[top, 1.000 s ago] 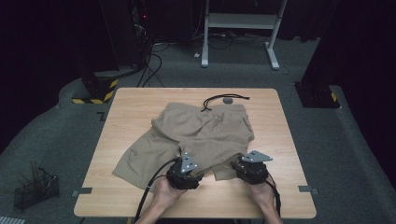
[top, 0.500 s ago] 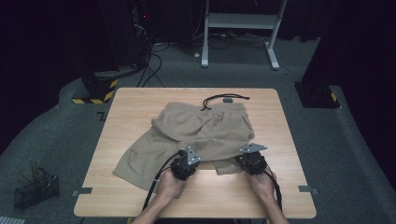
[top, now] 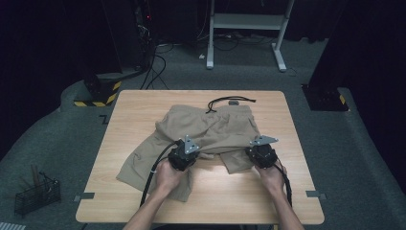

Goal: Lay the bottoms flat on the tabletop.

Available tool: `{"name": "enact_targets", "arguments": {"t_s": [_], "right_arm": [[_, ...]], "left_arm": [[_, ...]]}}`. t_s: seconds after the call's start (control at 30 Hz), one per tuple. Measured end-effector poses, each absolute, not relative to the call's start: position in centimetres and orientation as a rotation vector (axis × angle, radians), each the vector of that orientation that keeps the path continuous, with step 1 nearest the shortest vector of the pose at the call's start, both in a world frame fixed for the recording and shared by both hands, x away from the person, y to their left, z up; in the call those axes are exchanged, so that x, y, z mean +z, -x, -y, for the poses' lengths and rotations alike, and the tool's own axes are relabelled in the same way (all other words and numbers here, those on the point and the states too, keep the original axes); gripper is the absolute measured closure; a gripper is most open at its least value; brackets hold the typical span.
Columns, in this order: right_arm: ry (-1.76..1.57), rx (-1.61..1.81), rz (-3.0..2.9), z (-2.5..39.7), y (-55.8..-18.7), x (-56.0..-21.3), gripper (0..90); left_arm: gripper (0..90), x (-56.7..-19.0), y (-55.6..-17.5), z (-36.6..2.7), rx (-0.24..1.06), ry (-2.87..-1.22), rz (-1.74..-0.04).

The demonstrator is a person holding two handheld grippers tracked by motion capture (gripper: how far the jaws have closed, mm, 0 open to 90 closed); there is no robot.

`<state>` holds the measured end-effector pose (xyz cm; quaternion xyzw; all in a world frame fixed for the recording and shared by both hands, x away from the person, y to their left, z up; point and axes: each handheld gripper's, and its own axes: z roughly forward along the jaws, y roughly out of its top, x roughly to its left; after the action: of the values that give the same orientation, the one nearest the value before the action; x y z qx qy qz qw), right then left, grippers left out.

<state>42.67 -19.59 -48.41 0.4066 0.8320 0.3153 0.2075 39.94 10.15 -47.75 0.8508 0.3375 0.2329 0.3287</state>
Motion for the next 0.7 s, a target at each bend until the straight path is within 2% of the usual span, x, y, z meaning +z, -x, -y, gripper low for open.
{"name": "enact_targets", "arguments": {"t_s": [0.07,0.2,0.23,0.27,0.37,0.5,0.57,0.7], "right_arm": [[-1.149,0.861,-2.320,19.7,-43.1,-48.7,87.7],[-1.209,0.842,-2.301,19.9,-43.2,-49.0,75.2],[-1.209,0.842,-2.301,19.9,-43.2,-49.0,75.2],[-1.201,0.902,-2.283,20.0,-42.2,-48.3,70.1],[-1.170,0.978,-2.260,20.1,-40.1,-47.3,67.5],[-1.132,1.030,-2.247,20.2,-38.2,-46.8,67.6],[-1.101,1.073,-2.255,19.8,-36.7,-46.9,71.6],[-1.078,1.092,-2.301,18.9,-36.2,-47.4,72.9]], "left_arm": [[78.4,-48.0,-39.9,-10.2,0.610,-2.231,-0.892],[64.6,-48.1,-39.0,-10.4,0.639,-2.228,-0.897],[60.2,-48.1,-39.0,-10.4,0.639,-2.228,-0.897],[57.4,-47.9,-38.1,-10.2,0.649,-2.215,-0.862],[50.6,-47.6,-36.9,-9.8,0.643,-2.222,-0.816],[49.6,-47.7,-35.5,-9.3,0.551,-2.214,-0.776],[52.8,-47.9,-34.9,-8.5,0.485,-2.231,-0.725],[54.9,-48.4,-35.0,-7.2,0.472,-2.266,-0.682]]}}
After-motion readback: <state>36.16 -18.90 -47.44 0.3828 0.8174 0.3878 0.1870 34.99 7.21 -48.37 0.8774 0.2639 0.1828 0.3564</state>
